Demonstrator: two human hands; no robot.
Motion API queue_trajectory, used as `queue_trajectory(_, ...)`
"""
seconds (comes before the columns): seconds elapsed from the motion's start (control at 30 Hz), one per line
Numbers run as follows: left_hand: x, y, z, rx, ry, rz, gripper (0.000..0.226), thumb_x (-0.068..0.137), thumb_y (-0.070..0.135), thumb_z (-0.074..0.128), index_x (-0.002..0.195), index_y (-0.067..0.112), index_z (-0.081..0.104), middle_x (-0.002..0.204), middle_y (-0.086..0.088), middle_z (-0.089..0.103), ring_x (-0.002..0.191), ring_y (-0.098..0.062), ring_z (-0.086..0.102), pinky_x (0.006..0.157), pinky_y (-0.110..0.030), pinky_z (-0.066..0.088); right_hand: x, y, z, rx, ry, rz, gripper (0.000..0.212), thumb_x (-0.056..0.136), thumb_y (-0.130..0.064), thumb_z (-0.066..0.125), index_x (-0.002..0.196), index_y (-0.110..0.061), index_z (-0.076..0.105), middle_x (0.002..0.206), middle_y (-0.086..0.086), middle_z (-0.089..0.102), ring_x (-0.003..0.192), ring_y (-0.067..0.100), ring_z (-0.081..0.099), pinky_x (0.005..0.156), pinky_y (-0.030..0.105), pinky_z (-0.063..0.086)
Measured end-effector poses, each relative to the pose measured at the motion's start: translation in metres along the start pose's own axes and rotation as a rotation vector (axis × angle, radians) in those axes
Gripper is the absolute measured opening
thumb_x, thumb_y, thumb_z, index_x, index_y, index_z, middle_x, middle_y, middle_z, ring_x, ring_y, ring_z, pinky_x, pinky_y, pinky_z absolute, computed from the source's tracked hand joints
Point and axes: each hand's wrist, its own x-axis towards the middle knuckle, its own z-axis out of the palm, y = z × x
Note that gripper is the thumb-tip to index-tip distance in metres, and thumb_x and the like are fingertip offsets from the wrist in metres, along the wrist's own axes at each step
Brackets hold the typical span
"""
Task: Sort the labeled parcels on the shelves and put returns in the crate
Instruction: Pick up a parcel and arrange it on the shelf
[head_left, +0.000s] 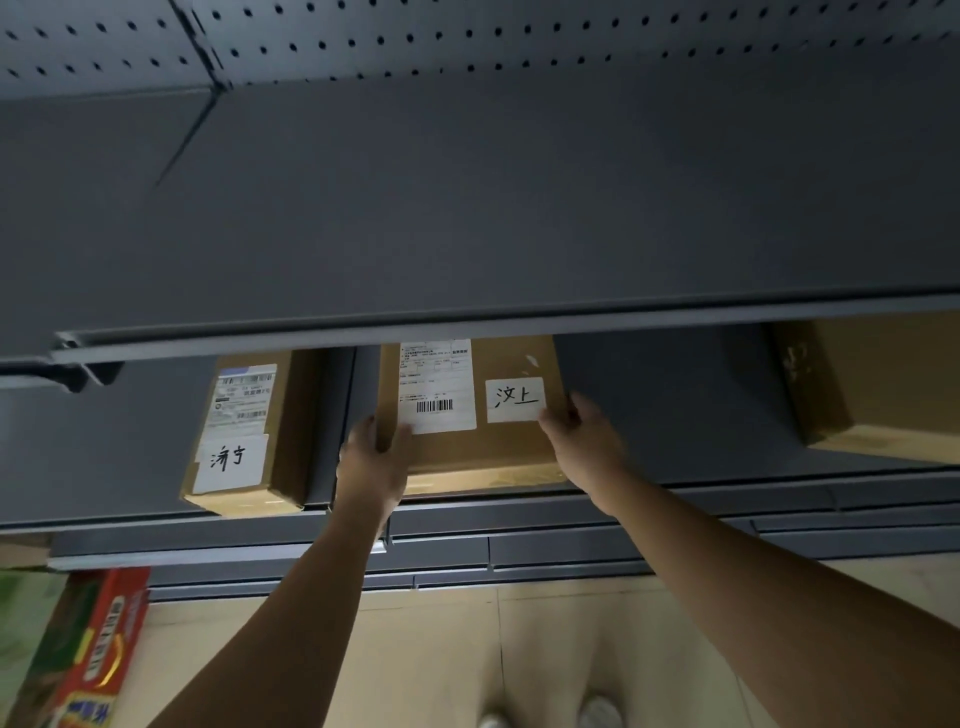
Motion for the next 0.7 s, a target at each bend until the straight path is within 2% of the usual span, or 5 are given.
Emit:
queue_trajectory(0.07,-0.011,0.01,-0.008,0.15,0.038,0.03,0.057,0.087,0.056,0.063,0.137,0.029,0.051,0.125,-0.002,0.062,0.112,-0.026,0.062,0.097,-0.051,0.055,-0.017,-0.01,-0.007,-0.095,-0.021,-0.034,0.065,0.09,-0.057,0.058,0.148,-0.032,0.044,0.138,0.002,0.059,0.121,0.026,0.06,0.098,0.046,0.056)
queue_trajectory(0.13,-0.03,0.025,-0.016,0.257,0.037,0.06,0.049,0.093,0.041,0.065,0.137,0.023,0.053,0.125,-0.004,0.06,0.113,-0.028,0.059,0.097,-0.051,0.054,-0.038,-0.024,-0.015,-0.196,-0.046,-0.059,0.068,0.096,-0.047,0.061,0.156,-0.029,0.036,0.148,0.008,0.049,0.133,0.029,0.051,0.109,0.041,0.047)
queue_trajectory(0.33,-0.095,0.063,-0.042,0.451,-0.084,0.166,0.061,0.095,0.04,0.066,0.151,0.027,0.044,0.155,-0.009,0.043,0.142,-0.033,0.039,0.115,-0.052,0.039,-0.109,-0.062,-0.041,-0.408,-0.133,-0.219,0.069,0.098,-0.041,0.062,0.159,-0.027,0.032,0.162,0.009,0.027,0.144,0.028,0.039,0.115,0.039,0.038)
queue_trajectory(0.5,-0.142,0.093,-0.048,0.572,-0.128,0.331,0.061,0.096,0.042,0.062,0.152,0.031,0.041,0.157,-0.001,0.041,0.143,-0.029,0.036,0.114,-0.049,0.038,-0.164,-0.081,-0.068,-0.511,-0.134,-0.326,0.068,0.096,-0.045,0.059,0.158,-0.034,0.032,0.157,-0.001,0.03,0.133,0.023,0.048,0.11,0.04,0.046)
queue_trajectory(0.7,-0.176,0.118,-0.027,0.558,-0.183,0.433,0.059,0.095,0.039,0.063,0.15,0.027,0.046,0.15,-0.004,0.048,0.136,-0.028,0.044,0.112,-0.046,0.042,-0.196,-0.065,-0.105,-0.534,-0.079,-0.341,0.071,0.096,-0.046,0.059,0.159,-0.036,0.029,0.16,-0.001,0.027,0.141,0.025,0.039,0.117,0.04,0.036)
